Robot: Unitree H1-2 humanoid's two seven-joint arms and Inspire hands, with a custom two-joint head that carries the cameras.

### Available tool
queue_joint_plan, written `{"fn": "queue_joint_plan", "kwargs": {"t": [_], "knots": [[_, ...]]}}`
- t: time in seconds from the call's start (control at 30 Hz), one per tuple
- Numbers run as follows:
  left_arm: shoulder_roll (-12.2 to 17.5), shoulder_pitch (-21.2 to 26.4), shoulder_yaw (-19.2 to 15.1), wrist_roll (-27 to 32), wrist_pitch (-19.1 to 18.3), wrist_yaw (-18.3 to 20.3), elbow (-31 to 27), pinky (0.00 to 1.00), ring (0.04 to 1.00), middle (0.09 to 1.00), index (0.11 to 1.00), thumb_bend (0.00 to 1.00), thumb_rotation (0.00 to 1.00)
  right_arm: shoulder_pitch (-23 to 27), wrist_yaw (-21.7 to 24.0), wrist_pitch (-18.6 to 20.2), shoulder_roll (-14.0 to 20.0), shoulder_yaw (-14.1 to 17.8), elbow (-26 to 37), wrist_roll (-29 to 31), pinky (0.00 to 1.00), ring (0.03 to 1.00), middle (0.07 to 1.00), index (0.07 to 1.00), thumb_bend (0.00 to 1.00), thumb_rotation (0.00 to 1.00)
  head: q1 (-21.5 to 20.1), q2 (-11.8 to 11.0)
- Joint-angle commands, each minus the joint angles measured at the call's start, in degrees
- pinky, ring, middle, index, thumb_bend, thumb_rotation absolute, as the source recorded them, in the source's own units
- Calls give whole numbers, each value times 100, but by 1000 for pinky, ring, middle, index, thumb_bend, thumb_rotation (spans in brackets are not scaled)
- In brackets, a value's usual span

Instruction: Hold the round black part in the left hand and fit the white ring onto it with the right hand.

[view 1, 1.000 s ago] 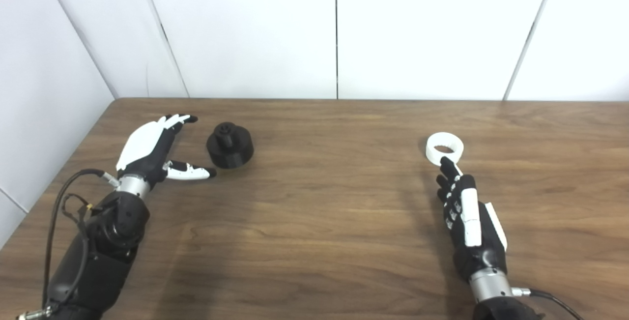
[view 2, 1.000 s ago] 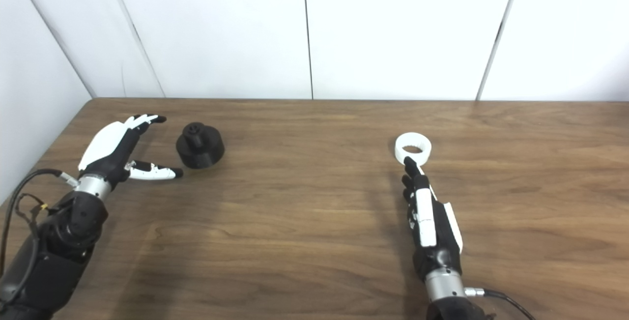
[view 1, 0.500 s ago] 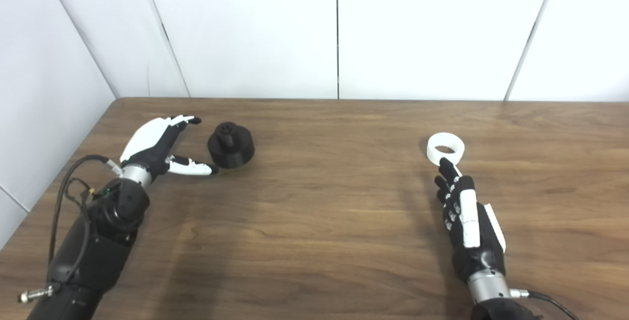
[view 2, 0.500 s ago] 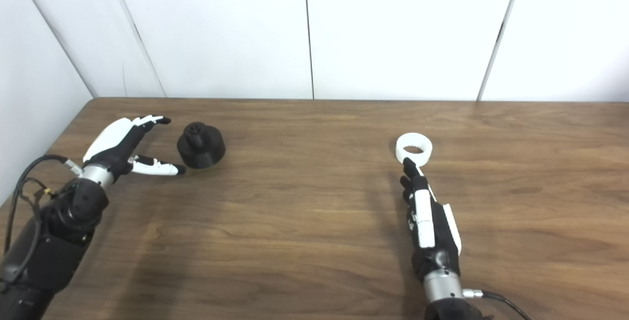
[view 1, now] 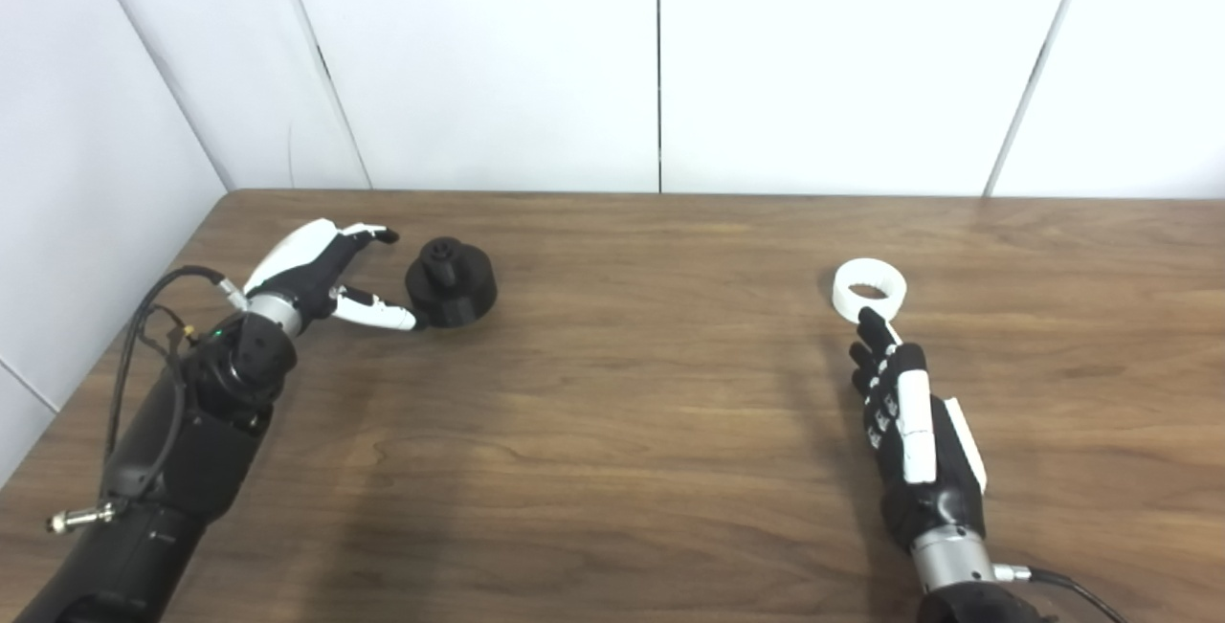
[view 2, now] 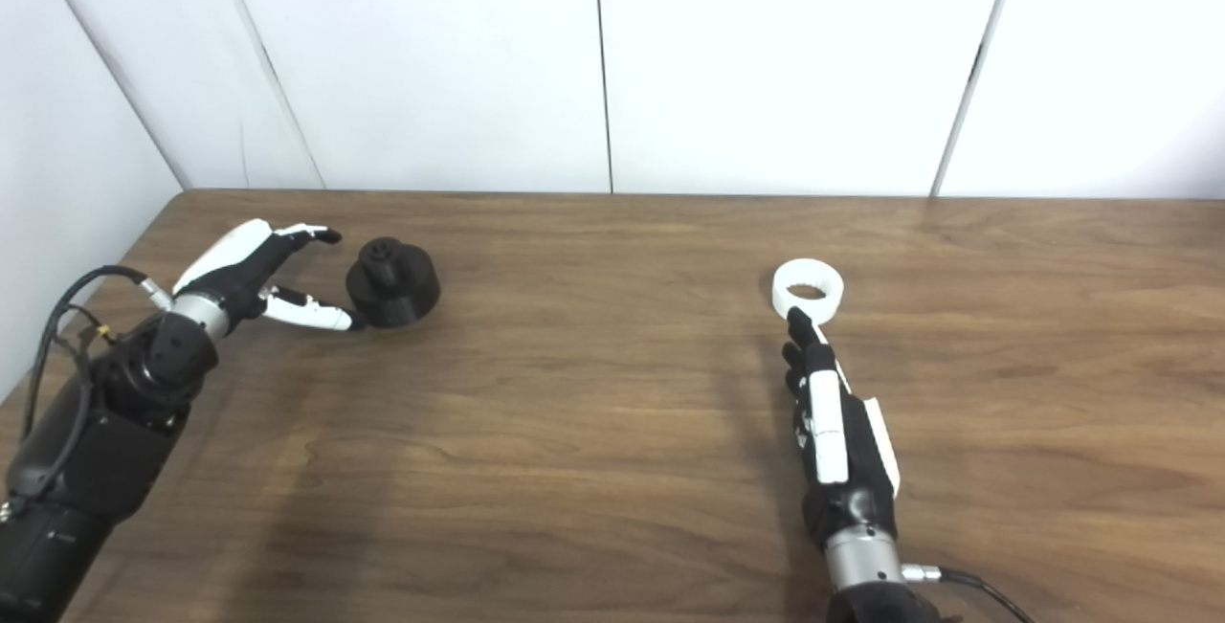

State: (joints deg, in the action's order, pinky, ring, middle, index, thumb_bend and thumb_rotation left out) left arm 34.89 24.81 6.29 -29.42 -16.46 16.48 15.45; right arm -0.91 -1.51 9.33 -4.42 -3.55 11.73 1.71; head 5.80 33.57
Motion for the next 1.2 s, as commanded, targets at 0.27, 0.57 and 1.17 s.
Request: {"fn": "queue_joint_plan", "kwargs": {"t": [0.27, 0.57, 1.17], "knots": [[214, 450, 103, -92, -290, 178, -151, 944, 1000, 993, 881, 973, 292, 28, 17, -246, -118, -35, 194, 28, 1000, 975, 978, 942, 646, 1000, -33, 22], [166, 521, 245, -52, -224, 168, -93, 947, 1000, 989, 871, 985, 276, 5, 7, -247, -130, -31, 232, 20, 1000, 978, 979, 942, 650, 1000, -54, 44], [71, 569, 366, 19, -102, 126, -50, 981, 1000, 988, 873, 986, 316, -41, -6, -178, -150, -36, 284, 24, 1000, 980, 977, 946, 665, 1000, -144, 69]]}}
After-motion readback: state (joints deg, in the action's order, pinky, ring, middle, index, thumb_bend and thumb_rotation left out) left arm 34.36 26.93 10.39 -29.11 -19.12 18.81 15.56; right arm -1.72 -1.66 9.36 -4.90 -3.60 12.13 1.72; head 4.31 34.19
